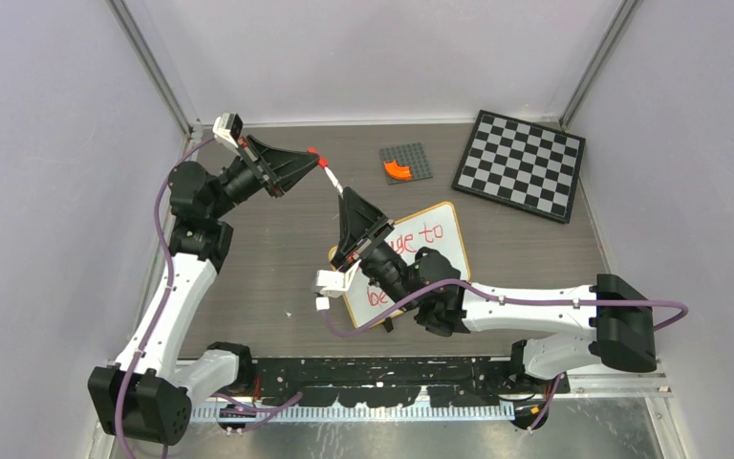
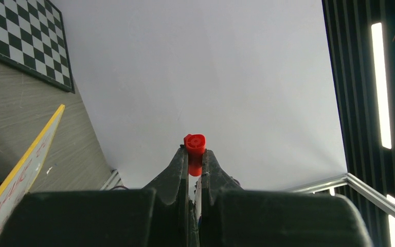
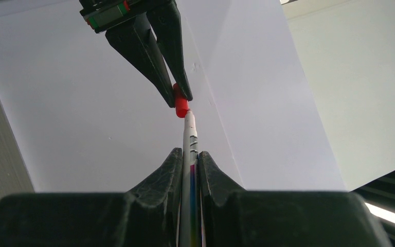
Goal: Write a sentence on the whiteboard
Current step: Close the pen cap.
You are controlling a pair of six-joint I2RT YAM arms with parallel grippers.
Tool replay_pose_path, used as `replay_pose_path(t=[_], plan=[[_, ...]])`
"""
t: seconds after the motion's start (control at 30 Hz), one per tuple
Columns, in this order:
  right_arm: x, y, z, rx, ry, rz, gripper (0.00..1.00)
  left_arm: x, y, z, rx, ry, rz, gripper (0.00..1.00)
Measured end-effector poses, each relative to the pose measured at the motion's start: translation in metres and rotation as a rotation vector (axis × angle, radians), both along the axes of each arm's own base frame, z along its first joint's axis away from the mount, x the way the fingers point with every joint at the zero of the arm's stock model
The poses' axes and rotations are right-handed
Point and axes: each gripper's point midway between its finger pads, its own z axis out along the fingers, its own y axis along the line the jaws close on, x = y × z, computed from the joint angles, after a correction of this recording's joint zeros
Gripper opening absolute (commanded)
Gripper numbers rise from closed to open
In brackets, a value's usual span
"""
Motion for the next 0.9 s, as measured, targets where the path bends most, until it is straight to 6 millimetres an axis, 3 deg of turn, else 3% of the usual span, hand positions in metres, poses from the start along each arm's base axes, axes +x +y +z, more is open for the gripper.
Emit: replay_pose_path(t=[0.9], plan=[[0.0010,-0.0007,0.0003,-0.001,-0.001,-0.002,0.00,0.0004,-0.0006,0.0047,-0.035,0.024,-0.015,0.00]])
